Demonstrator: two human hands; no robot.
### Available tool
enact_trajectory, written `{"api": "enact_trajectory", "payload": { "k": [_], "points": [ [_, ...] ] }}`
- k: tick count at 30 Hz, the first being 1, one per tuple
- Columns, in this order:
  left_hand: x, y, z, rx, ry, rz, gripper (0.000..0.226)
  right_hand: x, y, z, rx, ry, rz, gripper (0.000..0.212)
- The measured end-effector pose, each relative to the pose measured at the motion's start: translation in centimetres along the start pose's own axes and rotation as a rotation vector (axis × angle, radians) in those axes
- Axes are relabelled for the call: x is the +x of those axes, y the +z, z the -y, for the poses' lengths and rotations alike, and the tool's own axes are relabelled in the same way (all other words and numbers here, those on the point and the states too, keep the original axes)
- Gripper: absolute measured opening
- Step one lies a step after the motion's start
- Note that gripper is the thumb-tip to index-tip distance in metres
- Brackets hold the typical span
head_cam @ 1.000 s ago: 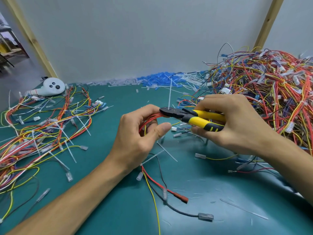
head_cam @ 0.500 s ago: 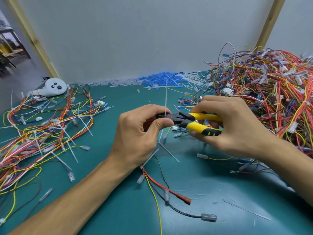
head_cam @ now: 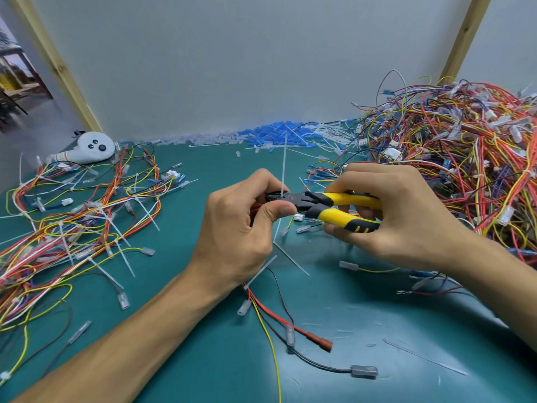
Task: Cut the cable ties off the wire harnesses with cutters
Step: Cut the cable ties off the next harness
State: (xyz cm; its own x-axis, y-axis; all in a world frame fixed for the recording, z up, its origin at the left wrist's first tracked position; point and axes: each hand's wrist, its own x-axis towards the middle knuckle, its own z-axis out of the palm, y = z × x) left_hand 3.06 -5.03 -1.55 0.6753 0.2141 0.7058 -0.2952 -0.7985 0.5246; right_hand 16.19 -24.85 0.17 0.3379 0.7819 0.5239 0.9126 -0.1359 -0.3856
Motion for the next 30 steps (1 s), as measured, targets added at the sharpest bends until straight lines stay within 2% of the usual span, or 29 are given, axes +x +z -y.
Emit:
{"api": "enact_trajectory", "payload": {
  "k": [10, 25, 30],
  "points": [
    [0.1, -0.3, -0.5, -0.012, -0.011, 0.007, 0.015, 0.1, 0.0, 0.1, 0.051, -0.012, 0.006, 0.017],
    [0.3, -0.8, -0.6, -0.049, -0.021, -0.04, 0.014, 0.4, 0.0, 1.1, -0.029, -0.08, -0.036, 0.012],
    [0.3, -0.9, -0.5, -0.057, -0.032, -0.068, 0.015, 0.5, 0.2, 1.6, -0.05, -0.038, -0.044, 0.019]
  ]
}}
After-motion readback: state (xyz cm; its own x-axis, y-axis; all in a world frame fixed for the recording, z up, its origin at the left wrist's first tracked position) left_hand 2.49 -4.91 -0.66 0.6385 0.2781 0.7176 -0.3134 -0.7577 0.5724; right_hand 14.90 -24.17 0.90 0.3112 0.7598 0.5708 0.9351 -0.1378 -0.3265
